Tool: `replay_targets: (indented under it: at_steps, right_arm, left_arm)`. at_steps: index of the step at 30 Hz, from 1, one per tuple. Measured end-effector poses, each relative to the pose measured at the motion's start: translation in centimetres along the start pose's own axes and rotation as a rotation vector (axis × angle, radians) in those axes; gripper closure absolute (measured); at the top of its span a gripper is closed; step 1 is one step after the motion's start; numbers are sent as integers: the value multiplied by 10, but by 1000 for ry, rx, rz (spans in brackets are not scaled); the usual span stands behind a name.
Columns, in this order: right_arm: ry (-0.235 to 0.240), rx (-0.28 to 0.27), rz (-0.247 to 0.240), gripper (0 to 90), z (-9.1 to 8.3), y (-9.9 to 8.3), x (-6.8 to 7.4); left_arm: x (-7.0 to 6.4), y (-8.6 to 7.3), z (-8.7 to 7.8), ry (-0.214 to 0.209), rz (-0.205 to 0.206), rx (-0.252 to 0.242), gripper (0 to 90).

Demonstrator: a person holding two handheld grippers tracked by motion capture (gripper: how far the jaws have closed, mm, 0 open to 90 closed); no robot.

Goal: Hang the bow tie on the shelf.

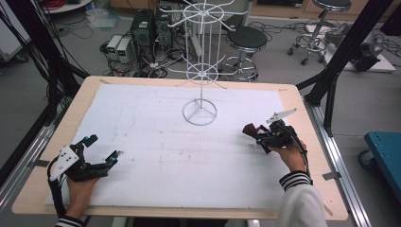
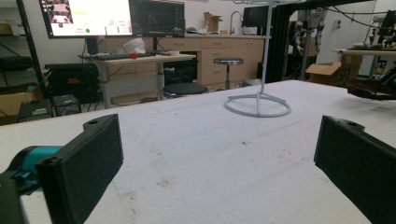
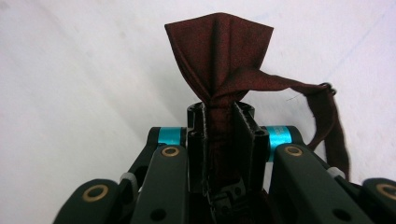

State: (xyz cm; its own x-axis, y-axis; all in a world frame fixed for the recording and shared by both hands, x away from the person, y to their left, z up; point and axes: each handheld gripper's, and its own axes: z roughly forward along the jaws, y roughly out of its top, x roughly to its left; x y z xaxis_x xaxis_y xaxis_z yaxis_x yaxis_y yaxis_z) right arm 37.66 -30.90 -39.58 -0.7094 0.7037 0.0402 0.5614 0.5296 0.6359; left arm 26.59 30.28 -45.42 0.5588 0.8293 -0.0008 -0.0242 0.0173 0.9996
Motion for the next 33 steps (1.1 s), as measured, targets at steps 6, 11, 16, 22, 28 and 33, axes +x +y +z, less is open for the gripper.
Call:
replay_targets:
  at_steps: [6,11,16,22,28,33]
  right_arm:
    - [44,-117,49,766,-8,4,4]
    - [73,-233,68,766,-15,8,8]
    - [86,-334,62,765,-23,15,13]
    - [67,-377,38,765,-31,25,21]
    - [58,-405,29,765,-37,37,26]
    - [57,-429,37,765,-42,46,29]
  left_arm:
    - [0,0,0,-1,0,1,17]
    - [0,0,0,-1,0,1,17]
    - [0,0,0,-1,0,1,17]
    - [0,0,0,-1,-1,0,17]
    - [0,0,0,-2,-1,1,17]
    - [0,0,0,-2,-2,1,17]
